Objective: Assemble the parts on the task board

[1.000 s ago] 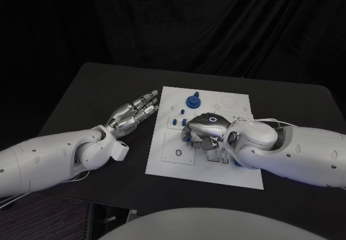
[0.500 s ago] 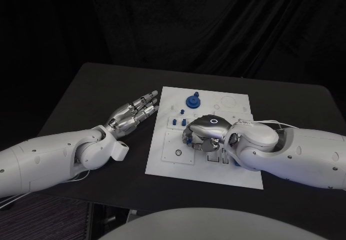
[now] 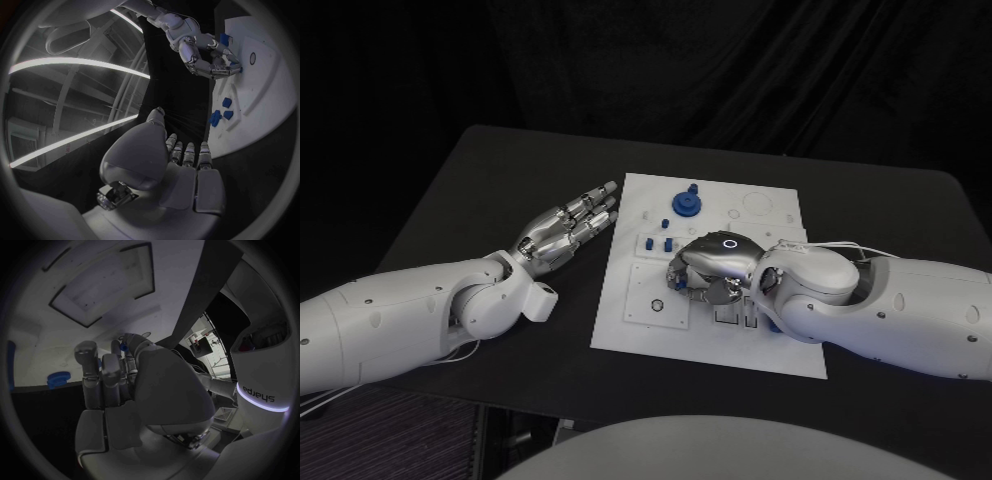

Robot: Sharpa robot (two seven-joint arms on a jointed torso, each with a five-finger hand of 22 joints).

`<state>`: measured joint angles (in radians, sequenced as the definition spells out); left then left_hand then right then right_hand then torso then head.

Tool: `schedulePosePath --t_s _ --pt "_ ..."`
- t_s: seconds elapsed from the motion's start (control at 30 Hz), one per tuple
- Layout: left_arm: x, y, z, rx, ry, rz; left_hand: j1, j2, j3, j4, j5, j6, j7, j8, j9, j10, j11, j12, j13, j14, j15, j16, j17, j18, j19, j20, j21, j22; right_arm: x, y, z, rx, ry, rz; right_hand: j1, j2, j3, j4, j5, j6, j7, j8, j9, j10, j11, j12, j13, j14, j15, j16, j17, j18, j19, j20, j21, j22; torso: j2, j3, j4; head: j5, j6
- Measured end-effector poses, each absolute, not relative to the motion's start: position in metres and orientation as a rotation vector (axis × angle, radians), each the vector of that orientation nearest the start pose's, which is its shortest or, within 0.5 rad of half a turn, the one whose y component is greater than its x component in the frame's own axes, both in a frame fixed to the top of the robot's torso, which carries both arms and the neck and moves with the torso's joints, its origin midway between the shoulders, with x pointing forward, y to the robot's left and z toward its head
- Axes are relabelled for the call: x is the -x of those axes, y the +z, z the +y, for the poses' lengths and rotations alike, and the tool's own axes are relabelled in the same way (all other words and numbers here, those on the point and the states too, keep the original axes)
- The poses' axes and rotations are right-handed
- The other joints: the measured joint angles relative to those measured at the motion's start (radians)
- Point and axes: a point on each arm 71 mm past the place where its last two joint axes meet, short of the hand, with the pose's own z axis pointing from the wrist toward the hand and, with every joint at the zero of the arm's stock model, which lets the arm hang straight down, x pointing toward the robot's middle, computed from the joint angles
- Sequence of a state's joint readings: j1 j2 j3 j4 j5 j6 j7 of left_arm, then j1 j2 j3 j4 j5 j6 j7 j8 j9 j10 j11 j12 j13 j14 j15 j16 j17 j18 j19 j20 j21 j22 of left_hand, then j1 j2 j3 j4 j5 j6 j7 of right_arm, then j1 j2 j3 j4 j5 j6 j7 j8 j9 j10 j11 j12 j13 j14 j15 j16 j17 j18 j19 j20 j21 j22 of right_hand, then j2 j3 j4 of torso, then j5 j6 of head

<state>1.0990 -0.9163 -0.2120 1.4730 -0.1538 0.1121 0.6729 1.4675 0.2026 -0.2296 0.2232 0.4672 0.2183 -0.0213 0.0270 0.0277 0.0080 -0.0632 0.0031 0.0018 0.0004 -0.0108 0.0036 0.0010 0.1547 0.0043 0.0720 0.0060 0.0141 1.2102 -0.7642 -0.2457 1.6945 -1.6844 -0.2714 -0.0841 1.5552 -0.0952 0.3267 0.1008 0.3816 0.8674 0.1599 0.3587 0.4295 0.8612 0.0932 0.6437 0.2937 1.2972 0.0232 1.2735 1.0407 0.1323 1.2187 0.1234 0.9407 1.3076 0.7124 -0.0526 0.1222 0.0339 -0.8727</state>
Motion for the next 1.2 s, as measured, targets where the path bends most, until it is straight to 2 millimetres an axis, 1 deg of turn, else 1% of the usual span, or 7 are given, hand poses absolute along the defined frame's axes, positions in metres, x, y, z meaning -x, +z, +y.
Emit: schedulePosePath --t_s 0.17,0.3,0.63,0.83,0.93,1.0,1.2 --pt "-0.4324 -0.2647 0.2407 0.918 -1.862 1.592 0.000 0.000 0.000 0.000 0.000 0.000 0.000 0.000 0.000 0.000 0.000 0.000 0.000 0.000 0.000 0.000 0.000 0.000 0.000 0.000 0.000 0.000 -0.4037 -0.2361 -0.1129 0.624 0.783 1.729 0.000 0.000 0.000 0.000 -0.005 -0.033 0.006 -0.019 -0.008 -0.011 0.011 -0.006 0.001 -0.008 0.006 -0.007 -0.007 0.000 -0.012 0.006 -0.010 0.000 0.000 0.0000 0.0001 0.001 0.000" --pt "-0.4325 -0.2649 0.2407 0.919 -1.861 1.594 0.000 0.000 0.000 0.000 0.000 0.000 0.000 0.000 0.000 0.000 0.000 0.000 0.000 0.000 0.000 0.000 0.000 0.000 0.000 0.000 0.000 0.000 -0.4041 -0.2364 -0.1123 0.626 0.782 1.731 -0.005 -0.005 0.003 0.003 -0.015 -0.056 0.008 -0.031 -0.016 -0.028 0.012 -0.012 0.001 -0.014 0.007 -0.007 -0.011 0.000 -0.018 0.011 -0.016 0.000 0.000 0.0000 0.0007 0.001 0.000" --pt "-0.4329 -0.2657 0.2402 0.922 -1.859 1.603 -0.002 0.002 0.000 0.000 0.000 0.004 -0.004 0.000 0.001 0.000 0.000 0.000 0.000 0.000 0.000 0.000 0.001 0.000 -0.004 0.004 0.000 0.000 -0.4041 -0.2372 -0.1116 0.629 0.782 1.733 -0.005 -0.005 0.006 0.005 -0.019 -0.061 0.007 -0.034 -0.019 -0.031 0.012 -0.012 0.004 -0.014 0.007 -0.007 -0.011 0.000 -0.025 0.011 -0.017 0.000 0.000 -0.0001 0.0010 0.004 0.000" --pt "-0.4331 -0.2664 0.2402 0.924 -1.857 1.609 -0.004 0.004 0.000 0.000 0.000 0.004 -0.004 0.000 0.001 0.000 0.000 0.000 0.001 0.000 0.000 0.000 0.001 0.000 -0.004 0.004 0.000 0.000 -0.4037 -0.2369 -0.1131 0.625 0.784 1.729 -0.008 -0.002 0.009 0.008 -0.019 -0.024 0.004 -0.011 -0.014 -0.030 0.012 -0.004 0.008 -0.014 0.007 0.001 0.005 0.000 -0.019 0.012 0.005 0.000 0.000 -0.0003 0.0012 0.007 0.000" --pt "-0.4333 -0.2666 0.2402 0.924 -1.857 1.610 -0.004 0.004 0.000 0.000 0.000 0.004 -0.004 0.000 0.001 0.000 0.000 0.000 0.000 0.000 0.000 0.000 0.001 0.000 -0.004 0.004 0.000 0.000 -0.4037 -0.2364 -0.1135 0.621 0.786 1.722 -0.012 0.002 0.013 0.012 -0.019 -0.009 -0.001 -0.002 -0.012 -0.020 0.004 -0.004 0.008 -0.003 0.004 0.008 0.013 0.000 -0.008 0.009 0.016 0.000 0.000 -0.0003 0.0012 0.007 0.000" --pt "-0.4333 -0.2668 0.2401 0.925 -1.857 1.612 -0.004 0.004 0.000 0.000 0.000 0.004 -0.004 0.000 0.001 0.000 0.000 0.000 0.000 0.000 0.000 0.000 0.001 0.000 -0.004 0.004 0.000 0.000 -0.4037 -0.2361 -0.1137 0.619 0.788 1.718 -0.024 0.015 0.018 0.018 -0.019 0.006 -0.005 0.009 -0.009 -0.005 -0.002 -0.004 0.007 0.002 -0.002 0.011 0.018 0.000 -0.001 0.006 0.024 0.000 0.000 -0.0003 0.0012 0.008 0.000" --pt "-0.4333 -0.2675 0.2395 0.926 -1.858 1.616 -0.001 0.008 0.000 0.000 0.000 0.004 -0.004 0.000 0.001 0.000 0.000 0.000 0.000 0.000 0.000 0.000 0.001 0.000 -0.004 0.004 0.000 0.000 -0.4038 -0.2350 -0.1141 0.610 0.795 1.705 -0.018 0.027 0.020 0.019 -0.019 0.012 -0.007 0.011 -0.008 0.004 -0.004 -0.004 0.004 0.004 -0.004 0.013 0.021 0.000 0.000 0.007 0.028 0.000 0.000 -0.0003 0.0012 0.009 0.000"
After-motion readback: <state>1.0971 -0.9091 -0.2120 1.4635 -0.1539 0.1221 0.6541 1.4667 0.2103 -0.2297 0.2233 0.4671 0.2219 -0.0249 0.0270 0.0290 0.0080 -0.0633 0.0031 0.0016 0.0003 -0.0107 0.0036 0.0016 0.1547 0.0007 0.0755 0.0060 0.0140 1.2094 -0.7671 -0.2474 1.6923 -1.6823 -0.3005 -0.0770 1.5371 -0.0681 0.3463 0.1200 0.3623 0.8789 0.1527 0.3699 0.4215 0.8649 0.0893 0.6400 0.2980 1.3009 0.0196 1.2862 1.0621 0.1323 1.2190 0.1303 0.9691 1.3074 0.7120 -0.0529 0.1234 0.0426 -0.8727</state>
